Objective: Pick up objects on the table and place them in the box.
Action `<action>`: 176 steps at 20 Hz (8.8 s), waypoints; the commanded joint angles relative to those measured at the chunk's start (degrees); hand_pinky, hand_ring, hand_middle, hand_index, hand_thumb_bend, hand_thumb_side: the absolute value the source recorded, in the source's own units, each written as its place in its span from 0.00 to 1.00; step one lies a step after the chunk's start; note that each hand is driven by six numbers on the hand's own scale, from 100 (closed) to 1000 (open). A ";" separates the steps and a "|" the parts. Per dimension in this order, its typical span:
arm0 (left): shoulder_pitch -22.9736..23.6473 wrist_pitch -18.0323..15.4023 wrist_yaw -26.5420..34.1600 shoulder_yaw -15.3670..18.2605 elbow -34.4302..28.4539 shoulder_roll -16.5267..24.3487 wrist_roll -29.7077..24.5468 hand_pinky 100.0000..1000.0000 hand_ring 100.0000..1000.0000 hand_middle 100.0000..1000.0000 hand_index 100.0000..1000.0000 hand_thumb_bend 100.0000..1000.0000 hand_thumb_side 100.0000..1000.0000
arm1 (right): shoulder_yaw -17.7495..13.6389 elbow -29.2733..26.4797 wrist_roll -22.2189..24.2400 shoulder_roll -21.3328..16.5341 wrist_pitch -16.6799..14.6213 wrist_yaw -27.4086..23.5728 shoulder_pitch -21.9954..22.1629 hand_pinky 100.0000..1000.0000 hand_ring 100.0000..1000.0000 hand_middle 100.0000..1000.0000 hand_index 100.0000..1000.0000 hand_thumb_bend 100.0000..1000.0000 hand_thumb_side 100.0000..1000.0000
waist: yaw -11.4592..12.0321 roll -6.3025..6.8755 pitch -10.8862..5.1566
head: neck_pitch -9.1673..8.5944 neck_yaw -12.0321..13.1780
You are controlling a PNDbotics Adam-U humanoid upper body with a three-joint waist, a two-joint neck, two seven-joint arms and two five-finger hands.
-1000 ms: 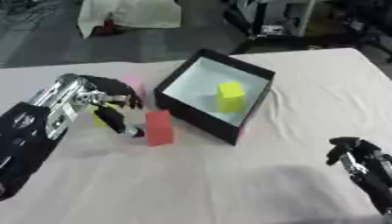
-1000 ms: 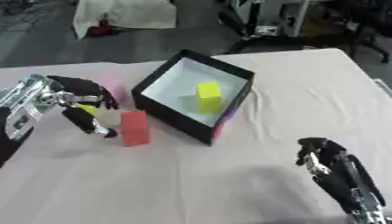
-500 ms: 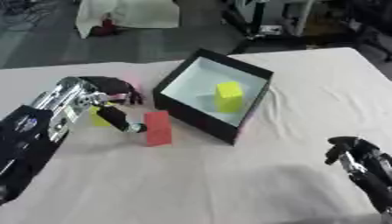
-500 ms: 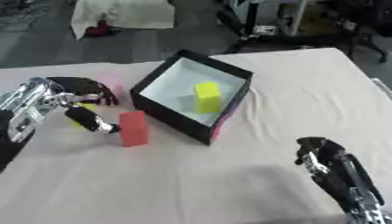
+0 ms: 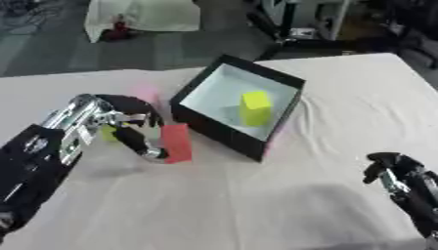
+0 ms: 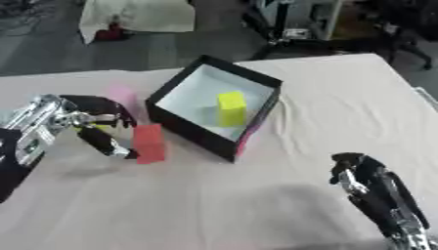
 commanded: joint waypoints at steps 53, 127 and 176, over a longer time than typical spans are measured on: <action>-14.97 17.75 -5.00 8.36 11.81 -16.36 13.61 0.63 0.54 0.55 0.73 0.15 0.41 | 0.47 -0.58 0.65 -0.39 0.10 -0.82 -1.39 0.68 0.44 0.44 0.64 0.00 0.48 | -1.81 -0.80 -0.25 | -0.10 0.96; -6.66 -0.18 -8.98 14.14 17.46 2.16 7.18 0.81 0.78 0.81 0.88 0.33 0.40 | -0.15 -0.47 -0.18 -0.27 0.25 -0.05 -0.92 0.68 0.44 0.44 0.64 0.00 0.50 | -0.37 -0.39 -0.07 | -0.10 -0.56; -18.56 7.07 -19.27 16.72 26.11 -21.55 34.98 0.73 0.72 0.74 0.90 0.47 0.89 | 0.79 -0.17 0.75 0.16 0.30 -0.62 -1.27 0.68 0.44 0.44 0.64 0.00 0.52 | -1.54 -1.25 0.12 | -0.10 1.94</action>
